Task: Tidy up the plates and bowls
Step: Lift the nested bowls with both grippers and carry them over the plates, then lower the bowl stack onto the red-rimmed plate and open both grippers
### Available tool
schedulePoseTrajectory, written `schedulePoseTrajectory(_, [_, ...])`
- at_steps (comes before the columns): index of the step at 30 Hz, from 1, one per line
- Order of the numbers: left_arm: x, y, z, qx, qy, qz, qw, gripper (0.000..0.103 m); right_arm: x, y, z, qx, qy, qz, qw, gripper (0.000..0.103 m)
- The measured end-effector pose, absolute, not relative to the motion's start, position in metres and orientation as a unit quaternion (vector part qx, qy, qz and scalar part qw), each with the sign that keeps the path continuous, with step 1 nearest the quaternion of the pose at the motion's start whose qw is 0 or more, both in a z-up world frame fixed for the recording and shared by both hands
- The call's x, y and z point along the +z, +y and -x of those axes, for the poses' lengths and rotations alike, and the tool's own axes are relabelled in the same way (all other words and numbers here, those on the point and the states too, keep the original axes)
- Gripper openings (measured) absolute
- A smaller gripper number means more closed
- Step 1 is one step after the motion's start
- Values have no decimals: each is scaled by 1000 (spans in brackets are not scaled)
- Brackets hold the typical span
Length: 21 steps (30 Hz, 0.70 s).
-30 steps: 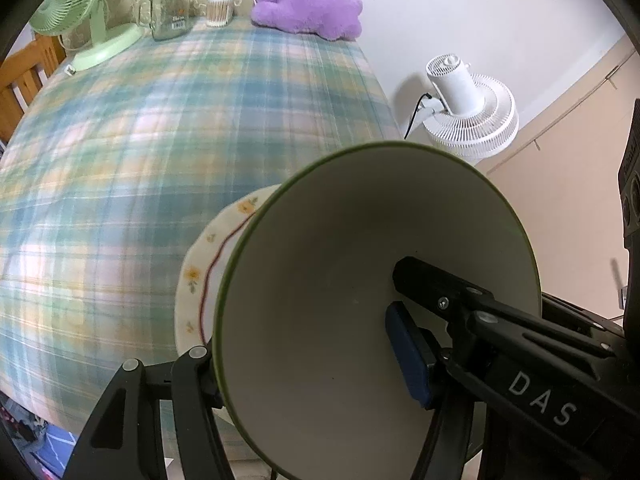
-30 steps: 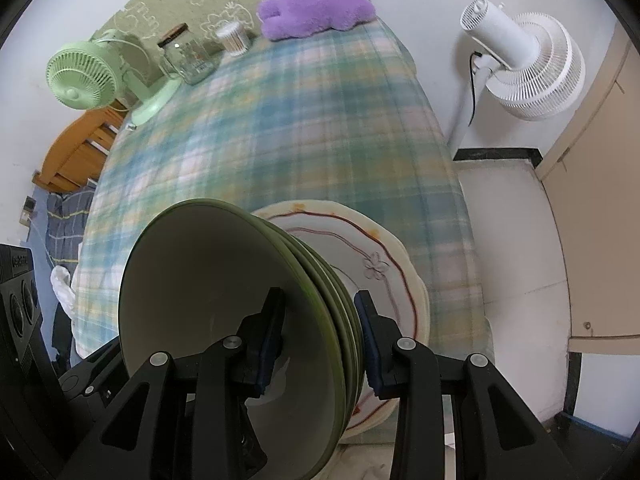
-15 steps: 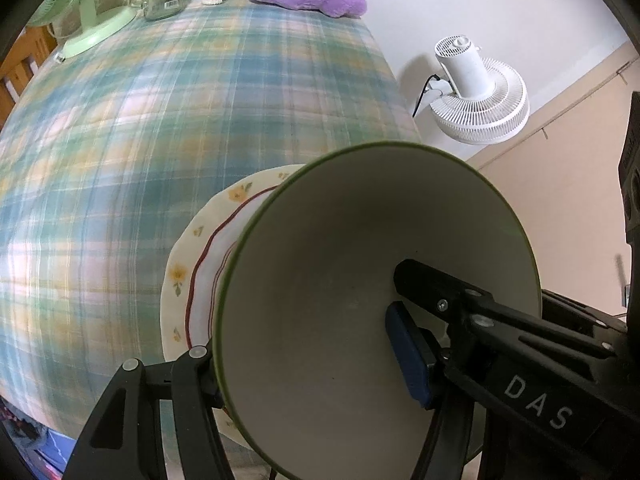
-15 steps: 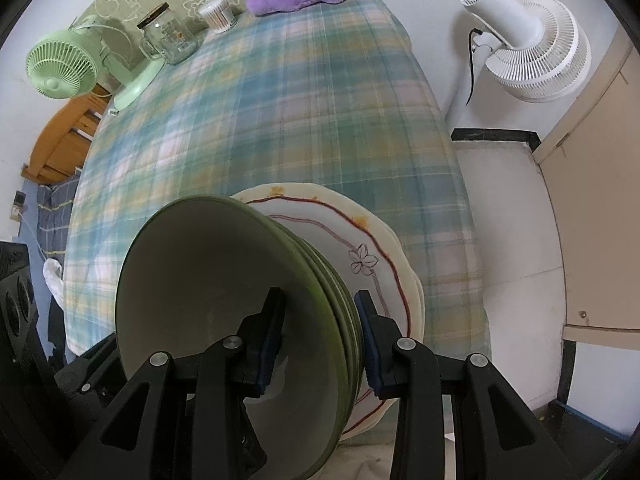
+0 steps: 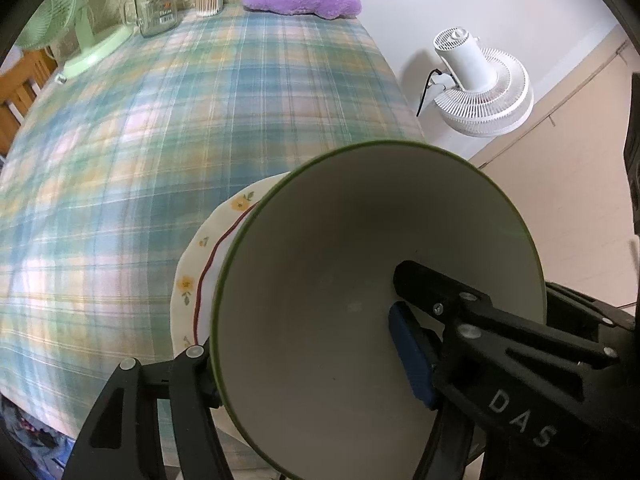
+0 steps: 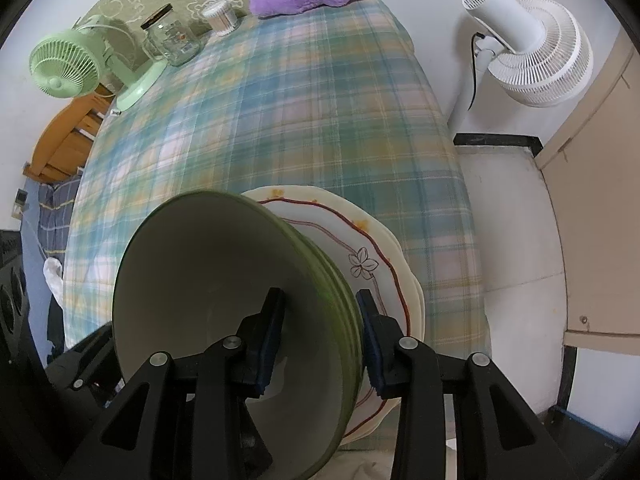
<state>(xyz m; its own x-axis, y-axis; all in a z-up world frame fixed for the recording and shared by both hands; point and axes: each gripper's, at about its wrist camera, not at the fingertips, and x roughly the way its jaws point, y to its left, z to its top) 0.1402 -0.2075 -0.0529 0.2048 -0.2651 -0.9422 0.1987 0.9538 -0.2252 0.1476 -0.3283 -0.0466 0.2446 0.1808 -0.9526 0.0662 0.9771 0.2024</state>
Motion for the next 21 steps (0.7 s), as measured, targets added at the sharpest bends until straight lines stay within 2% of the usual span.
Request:
schedulePoseTrajectory(3, [-52,-210,-135,-137,608,12,782,73,-49,-329,-144,41,609,-104,785,41])
schedulePoseTrajectory(7, [-51,-211,-129,-115,604,12,789,74,-52,-340,-138,37,605,-119,786,58])
schedulePoseTrajectory(14, [-46,-204,-120,-80,592,15,802,80,-46,-350,-129,32,590,-118,798,60])
schedulePoseTrajectory(21, [-19,-195,-113,-87,555,3,827,84,-24,-343,-121,24,567,-106,816,60])
